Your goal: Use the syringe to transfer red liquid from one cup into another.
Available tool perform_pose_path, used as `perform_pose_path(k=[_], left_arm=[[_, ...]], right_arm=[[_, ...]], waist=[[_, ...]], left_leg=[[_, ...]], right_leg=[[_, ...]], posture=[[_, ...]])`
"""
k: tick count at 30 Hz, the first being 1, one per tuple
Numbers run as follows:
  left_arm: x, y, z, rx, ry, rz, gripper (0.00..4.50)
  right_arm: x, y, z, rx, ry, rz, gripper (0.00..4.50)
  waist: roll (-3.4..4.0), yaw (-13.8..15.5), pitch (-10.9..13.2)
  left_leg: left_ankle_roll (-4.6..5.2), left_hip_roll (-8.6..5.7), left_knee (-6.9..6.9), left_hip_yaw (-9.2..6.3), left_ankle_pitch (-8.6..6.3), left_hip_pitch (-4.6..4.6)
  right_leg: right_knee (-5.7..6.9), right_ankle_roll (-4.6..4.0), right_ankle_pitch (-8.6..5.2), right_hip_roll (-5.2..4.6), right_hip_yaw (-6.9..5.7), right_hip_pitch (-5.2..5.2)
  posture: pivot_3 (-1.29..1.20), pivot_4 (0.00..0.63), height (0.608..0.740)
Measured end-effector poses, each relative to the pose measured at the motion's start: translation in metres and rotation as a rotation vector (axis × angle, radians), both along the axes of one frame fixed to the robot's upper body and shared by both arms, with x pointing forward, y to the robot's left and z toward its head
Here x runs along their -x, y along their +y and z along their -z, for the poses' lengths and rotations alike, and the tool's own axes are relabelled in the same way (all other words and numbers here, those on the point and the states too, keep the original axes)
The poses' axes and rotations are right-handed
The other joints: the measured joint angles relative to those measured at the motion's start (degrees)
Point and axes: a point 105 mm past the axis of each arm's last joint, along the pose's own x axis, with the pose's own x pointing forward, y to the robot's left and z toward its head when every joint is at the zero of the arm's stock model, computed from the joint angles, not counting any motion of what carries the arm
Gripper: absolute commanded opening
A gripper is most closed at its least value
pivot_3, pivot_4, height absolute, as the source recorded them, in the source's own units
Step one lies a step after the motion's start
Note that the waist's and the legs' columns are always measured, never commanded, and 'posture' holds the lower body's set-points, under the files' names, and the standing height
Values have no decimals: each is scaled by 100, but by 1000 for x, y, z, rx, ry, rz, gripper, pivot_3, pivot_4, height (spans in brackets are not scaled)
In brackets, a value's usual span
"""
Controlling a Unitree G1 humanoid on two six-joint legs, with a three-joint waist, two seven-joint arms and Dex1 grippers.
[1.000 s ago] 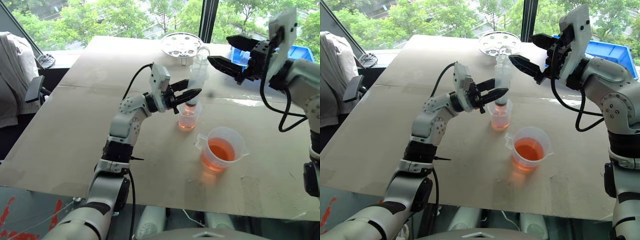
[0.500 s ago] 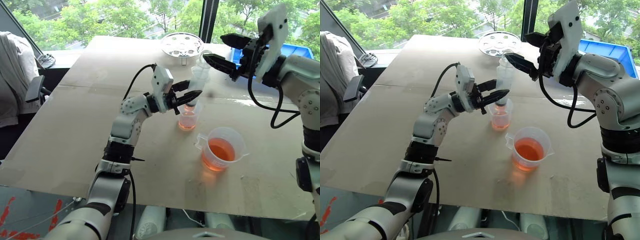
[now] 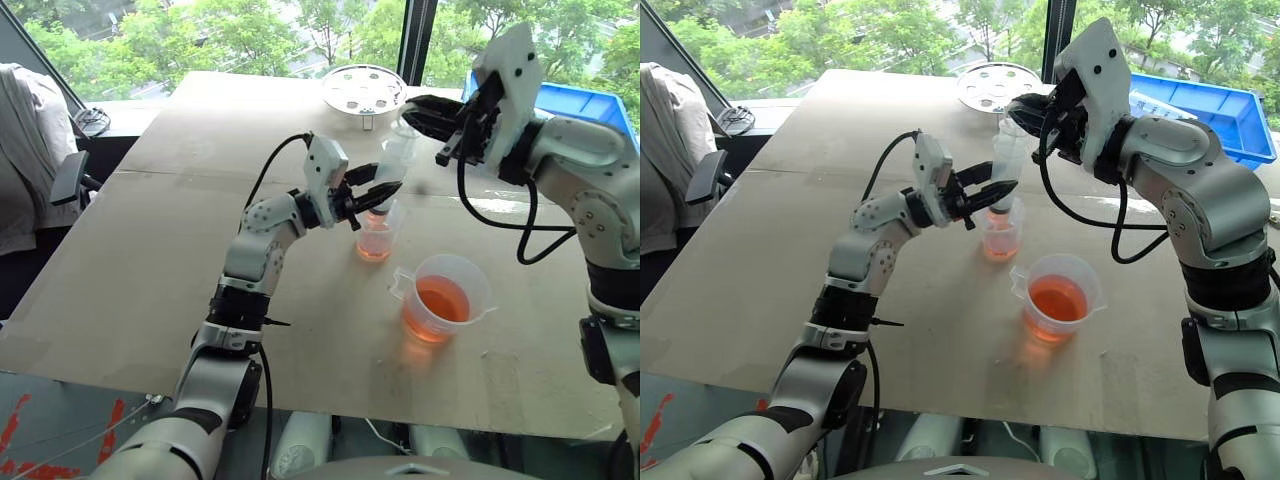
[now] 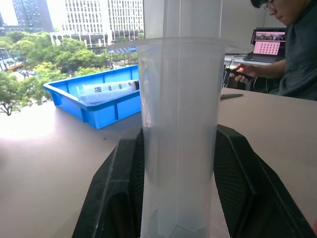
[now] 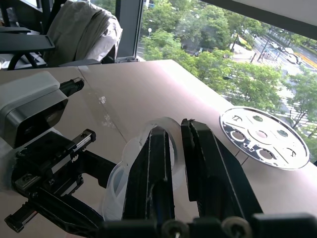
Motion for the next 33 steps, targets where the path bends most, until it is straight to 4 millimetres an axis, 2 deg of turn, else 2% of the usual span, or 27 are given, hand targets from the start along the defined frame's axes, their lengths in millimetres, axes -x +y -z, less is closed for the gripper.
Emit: perform_pose_path(k=[12, 23, 33], left_arm=[[-1, 2, 0, 19, 37, -9, 1379], [0, -3, 3, 26, 60, 9, 1379], [0, -3, 5, 22, 79, 15, 1379]], right_arm=[[-3, 10, 7, 36, -14, -30, 15], [4, 13, 26, 91, -45, -49, 15], [7, 16, 28, 87, -44, -56, 15]], waist=[[0, -25, 0], [0, -62, 0], [0, -119, 0]], left_leg=[[0, -1, -1, 0, 0, 0], [-1, -3, -3, 1, 1, -1], [-1, -3, -3, 0, 1, -1]], right_leg=[[1, 0, 0, 1, 0, -3], [3, 0, 0, 0, 2, -6], [4, 0, 0, 0, 2, -7]], posture=[[0, 150, 740], [0, 150, 740], [0, 150, 740]])
